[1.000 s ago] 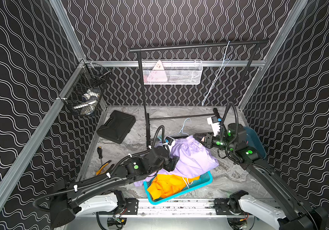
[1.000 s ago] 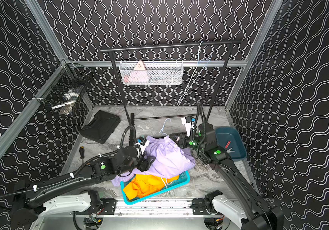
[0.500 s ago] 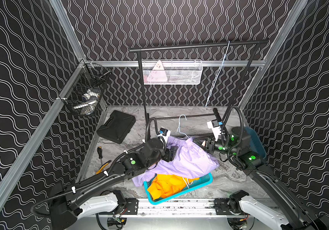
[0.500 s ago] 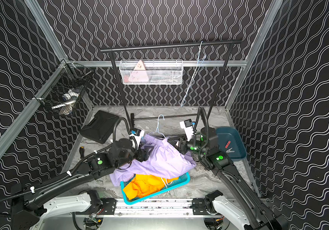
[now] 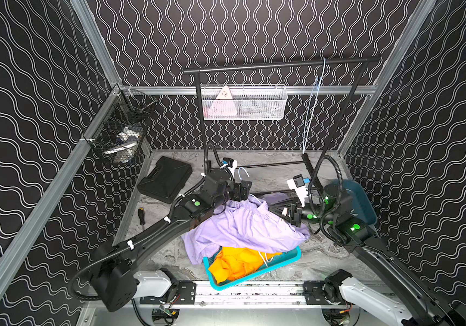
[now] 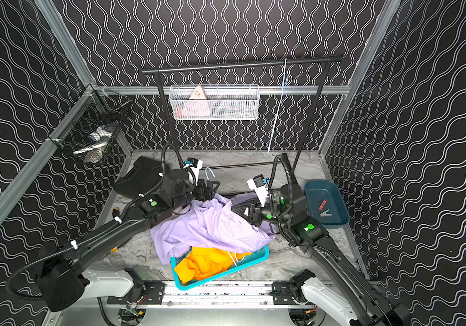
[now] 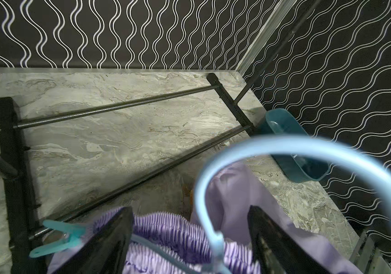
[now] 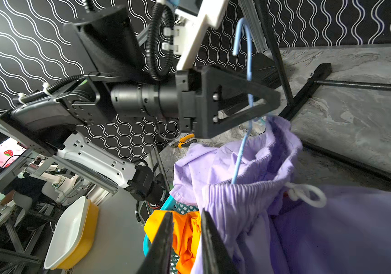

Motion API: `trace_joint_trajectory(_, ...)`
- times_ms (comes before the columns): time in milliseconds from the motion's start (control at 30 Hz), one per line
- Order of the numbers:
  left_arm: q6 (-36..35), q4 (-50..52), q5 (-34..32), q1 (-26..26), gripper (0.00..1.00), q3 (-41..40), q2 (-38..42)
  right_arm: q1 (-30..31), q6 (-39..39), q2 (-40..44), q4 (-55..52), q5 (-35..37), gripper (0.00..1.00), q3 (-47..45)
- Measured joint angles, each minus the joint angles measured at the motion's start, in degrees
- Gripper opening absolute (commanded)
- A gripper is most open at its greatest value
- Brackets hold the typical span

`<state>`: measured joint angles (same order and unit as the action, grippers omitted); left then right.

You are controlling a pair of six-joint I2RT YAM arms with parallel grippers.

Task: Remove the clothespins securing shorts to the hanger
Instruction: Pick up the hanger from the basket.

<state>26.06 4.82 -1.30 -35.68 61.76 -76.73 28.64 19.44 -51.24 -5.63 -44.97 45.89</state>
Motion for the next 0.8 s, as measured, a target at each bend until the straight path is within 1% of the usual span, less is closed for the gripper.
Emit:
trace_joint_trajectory(67, 0.94, -0.50, 0.37, 0.13, 0.73, 0.92, -1.86, 0.31, -0.13, -0.17, 0.17, -0.15, 0.11, 0.00)
trace_joint_trajectory(233, 2.08, -3.10, 1.31, 0.83, 0.43, 0.39, -2.64, 0.76, -0.63, -0.17, 0.09, 0.09, 0.11, 0.00)
trace_joint_trajectory(367, 2.32, -3.37, 2.32, 0.96, 0.27, -0.59, -1.14, 0.79, -1.09, -0.66, -0.63, 2.19, 0.18, 0.33)
trace_joint_trajectory(400, 2.34, -3.39, 2.43, 0.96, 0.22, -0.76, -0.57, 0.79, -1.11, -1.01, -0.76, 2.93, 0.21, 0.44)
trace_joint_trajectory(467, 2.32, -3.43, 2.58, 0.98, 0.11, -1.31, 0.31, 0.79, -1.07, -1.84, -1.09, 4.37, 0.32, 0.68)
trace_joint_trajectory(533, 2.29, -3.43, 2.58, 1.07, 0.04, -2.16, 1.27, 0.76, -1.07, -2.69, -1.75, 5.49, 0.43, 0.74)
trace_joint_trajectory(567, 2.23, -3.43, 2.60, 1.05, 0.00, -2.54, 1.66, 0.79, -1.07, -3.02, -2.03, 5.88, 0.45, 0.74)
trace_joint_trajectory(633, 1.07, -3.39, 2.60, 1.05, 0.00, -3.34, 2.40, 0.87, -1.01, -3.17, -2.45, 6.56, 0.47, 0.68)
trace_joint_trajectory(800, 0.90, -3.56, 2.62, 1.11, 0.00, -4.66, 3.34, 0.90, -0.76, -2.40, -2.75, 7.37, 0.55, 0.44)
